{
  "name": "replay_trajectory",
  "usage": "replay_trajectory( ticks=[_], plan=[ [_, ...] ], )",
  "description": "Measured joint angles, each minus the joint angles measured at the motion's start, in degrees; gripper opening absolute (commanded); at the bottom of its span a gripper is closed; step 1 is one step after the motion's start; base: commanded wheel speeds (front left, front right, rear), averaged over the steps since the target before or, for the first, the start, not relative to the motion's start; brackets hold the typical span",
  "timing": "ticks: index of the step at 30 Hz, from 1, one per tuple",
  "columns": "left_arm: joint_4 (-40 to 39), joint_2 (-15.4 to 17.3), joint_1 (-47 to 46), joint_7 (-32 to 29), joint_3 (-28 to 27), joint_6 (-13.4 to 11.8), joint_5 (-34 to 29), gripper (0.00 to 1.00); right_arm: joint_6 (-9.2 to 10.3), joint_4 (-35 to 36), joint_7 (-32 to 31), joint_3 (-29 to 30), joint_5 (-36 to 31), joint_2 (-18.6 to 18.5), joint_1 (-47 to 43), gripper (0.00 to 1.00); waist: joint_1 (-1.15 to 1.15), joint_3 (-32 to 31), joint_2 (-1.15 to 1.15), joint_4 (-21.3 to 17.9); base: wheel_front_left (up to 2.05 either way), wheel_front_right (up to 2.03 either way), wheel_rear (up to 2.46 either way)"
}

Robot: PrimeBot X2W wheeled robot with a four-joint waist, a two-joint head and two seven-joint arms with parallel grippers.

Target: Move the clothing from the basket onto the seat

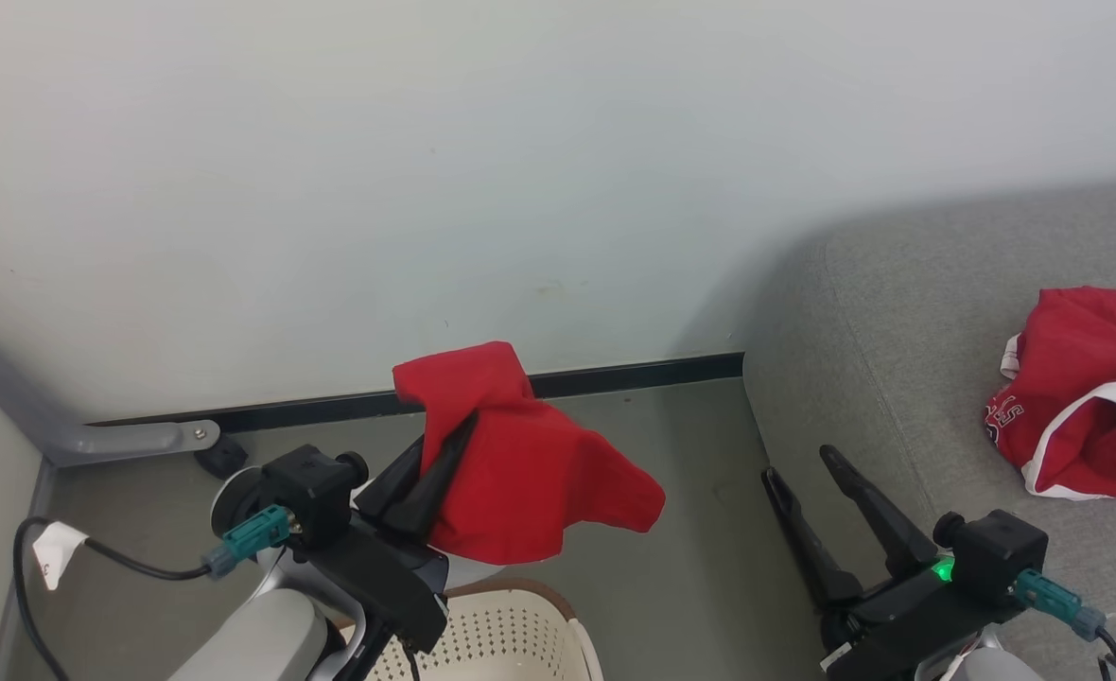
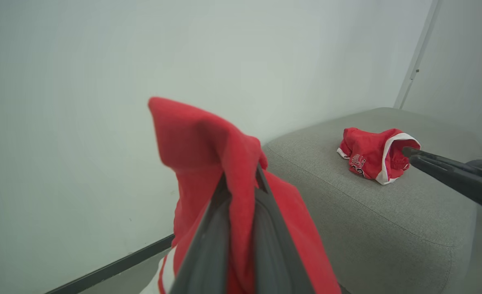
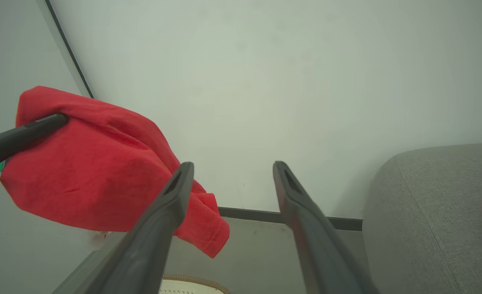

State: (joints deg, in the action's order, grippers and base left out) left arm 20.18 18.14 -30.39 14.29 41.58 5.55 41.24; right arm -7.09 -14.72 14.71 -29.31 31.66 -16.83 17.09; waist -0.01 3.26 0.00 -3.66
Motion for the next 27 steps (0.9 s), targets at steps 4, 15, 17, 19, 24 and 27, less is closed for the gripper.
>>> replay_trajectory(
  ticks=[4,15,17,19,24,27],
  plan=[
    [-1.55,0.25,-0.02,0.01,-0.02,-0.37,-0.08,0.00,0.00,-0.54,-0.02,-3.10,0.18,-0.98,0.63,1.00,0.00,-0.06,0.01,0.03,0.00,0.00,0.00],
    [-4.24,0.22,-0.07,0.00,0.16,-0.89,-0.55,0.00,0.00,-3.91,-1.87,-11.36,0.16,-3.43,8.75,1.00,0.00,0.02,0.01,0.62,0.00,0.00,0.00],
    [-4.58,0.14,-0.14,-0.03,0.29,-1.00,-0.55,0.00,-0.01,-5.19,-2.59,-13.50,0.23,-3.74,10.59,1.00,0.01,0.08,0.01,0.86,0.00,0.00,0.00],
    [-5.02,-0.23,-0.65,-0.08,0.73,-0.99,-0.56,0.00,-0.04,-6.21,-3.26,-15.60,0.79,-4.24,12.02,1.00,0.01,0.20,0.01,1.24,0.00,0.00,0.00],
    [-5.66,-0.87,-2.18,-0.59,1.11,-0.96,-0.57,0.00,-0.04,-10.32,-4.64,-20.38,1.71,-4.69,15.94,1.00,0.01,0.55,0.01,2.57,0.00,0.00,0.00],
    [-5.80,-1.16,-2.24,-0.70,1.32,-0.94,-0.57,0.00,-0.04,-12.20,-5.60,-23.83,1.71,-4.92,18.85,1.00,0.01,0.75,0.01,3.46,0.00,0.00,0.00]
  ],
)
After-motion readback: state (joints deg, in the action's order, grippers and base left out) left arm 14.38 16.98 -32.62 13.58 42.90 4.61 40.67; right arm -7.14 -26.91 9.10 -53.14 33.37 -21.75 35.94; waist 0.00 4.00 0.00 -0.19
